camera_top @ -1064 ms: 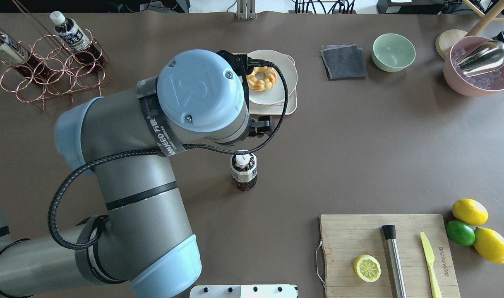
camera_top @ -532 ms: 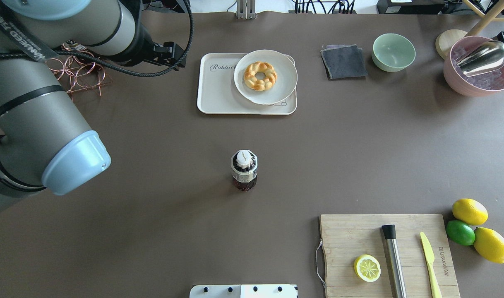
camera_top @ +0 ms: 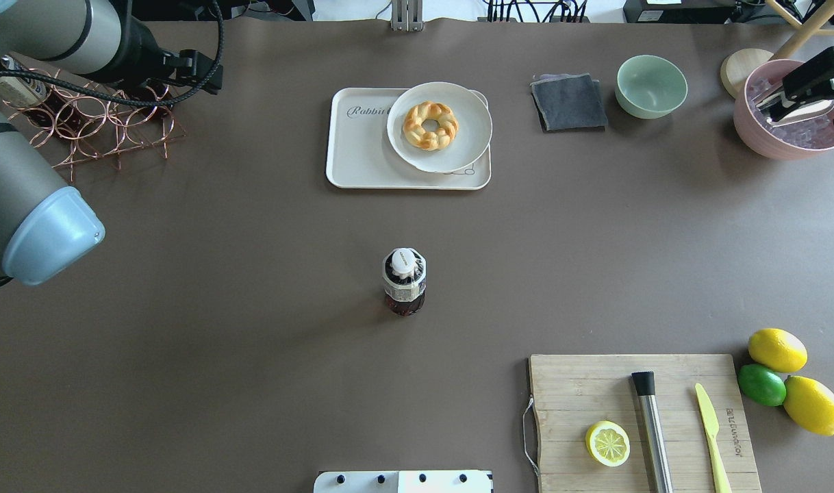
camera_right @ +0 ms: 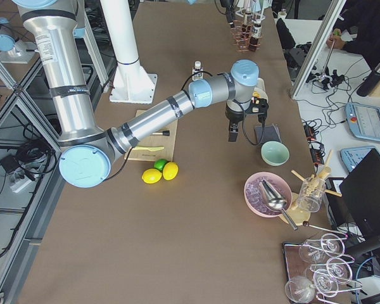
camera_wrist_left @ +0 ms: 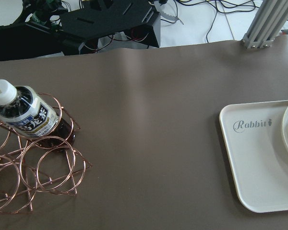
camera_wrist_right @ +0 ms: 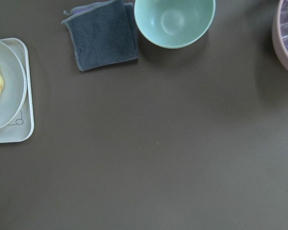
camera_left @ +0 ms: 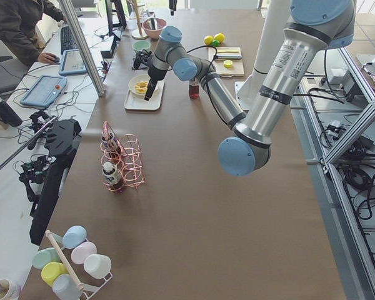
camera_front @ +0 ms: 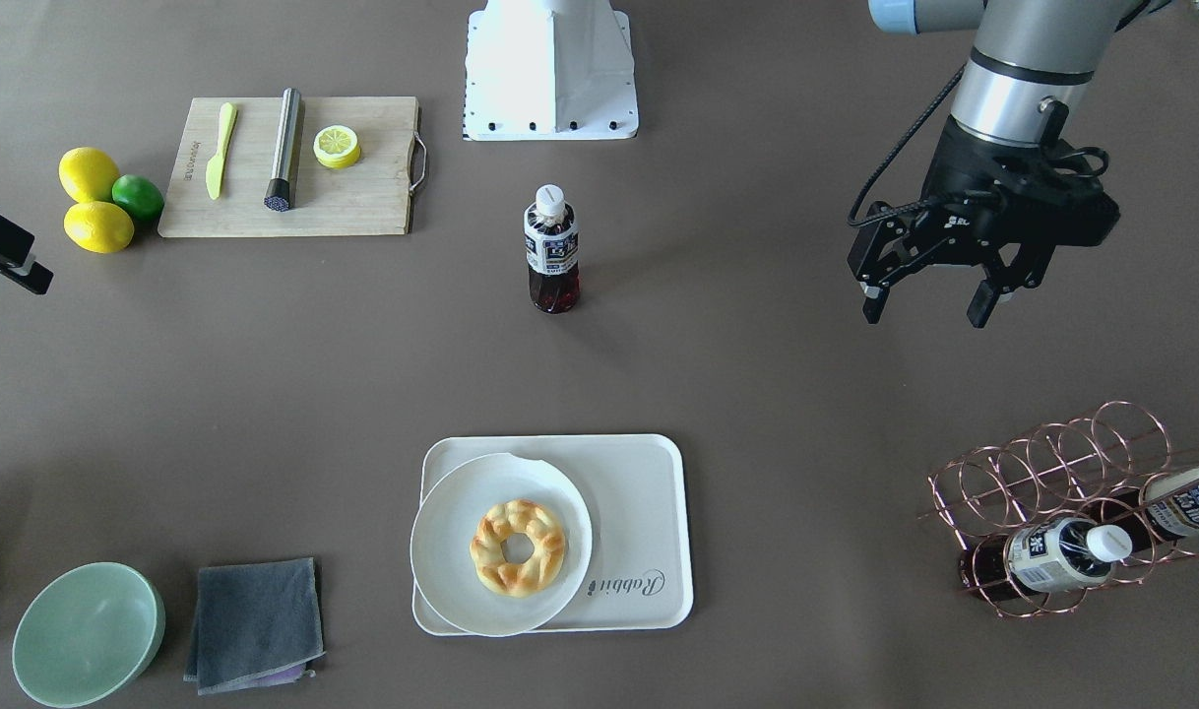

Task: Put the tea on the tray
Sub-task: 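Reach the right gripper to the standing tea bottle and grasp its cap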

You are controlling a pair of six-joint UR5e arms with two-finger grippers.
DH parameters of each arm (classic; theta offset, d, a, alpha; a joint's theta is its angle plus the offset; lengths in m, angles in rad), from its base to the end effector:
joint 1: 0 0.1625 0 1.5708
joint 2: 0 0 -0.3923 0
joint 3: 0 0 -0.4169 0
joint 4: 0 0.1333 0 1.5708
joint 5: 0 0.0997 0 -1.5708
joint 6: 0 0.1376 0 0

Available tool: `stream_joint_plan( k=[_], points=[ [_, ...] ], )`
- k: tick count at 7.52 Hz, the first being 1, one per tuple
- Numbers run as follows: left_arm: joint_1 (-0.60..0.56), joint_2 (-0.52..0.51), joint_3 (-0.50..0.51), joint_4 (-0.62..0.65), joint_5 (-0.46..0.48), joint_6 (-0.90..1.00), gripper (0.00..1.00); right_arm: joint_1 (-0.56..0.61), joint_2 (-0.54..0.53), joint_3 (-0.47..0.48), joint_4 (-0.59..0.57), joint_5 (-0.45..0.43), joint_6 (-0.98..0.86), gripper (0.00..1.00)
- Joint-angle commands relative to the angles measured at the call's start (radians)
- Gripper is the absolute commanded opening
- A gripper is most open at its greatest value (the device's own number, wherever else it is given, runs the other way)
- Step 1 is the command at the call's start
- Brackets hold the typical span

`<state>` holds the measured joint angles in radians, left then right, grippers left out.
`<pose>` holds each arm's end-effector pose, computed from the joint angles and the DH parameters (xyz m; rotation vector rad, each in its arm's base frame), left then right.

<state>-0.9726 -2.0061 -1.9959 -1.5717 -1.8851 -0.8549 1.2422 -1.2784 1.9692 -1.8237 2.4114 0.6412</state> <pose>0.2638 -0.5482 0.2118 0.4425 0.7872 -0.1037 -0.1528 -0.5434 0.3134 -0.0212 -0.9224 0.1061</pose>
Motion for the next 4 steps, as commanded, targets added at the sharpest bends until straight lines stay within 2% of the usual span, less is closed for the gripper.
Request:
stream_joint_plan(
  k=[1, 2, 3, 4],
  points=[
    [-0.186, 0.2, -0.017, -0.017, -0.298, 0.022, 0.98, -0.227, 0.062, 0.09, 0.047, -0.142, 0.197, 1.0],
    [-0.287, 0.272, -0.014, -0.024, -0.331, 0.207, 0.98, -0.3, 0.089, 0.091, 0.128, -0.17, 0.303, 1.0],
    [-0.358, 0.346, 0.011, -0.018, -0.374, 0.443, 0.98, -0.357, 0.128, 0.091, 0.151, -0.193, 0.418, 1.0],
    [-0.438, 0.374, 0.064, -0.017, -0.406, 0.561, 0.98, -0.401, 0.17, 0.091, 0.15, -0.215, 0.481, 1.0]
  ],
)
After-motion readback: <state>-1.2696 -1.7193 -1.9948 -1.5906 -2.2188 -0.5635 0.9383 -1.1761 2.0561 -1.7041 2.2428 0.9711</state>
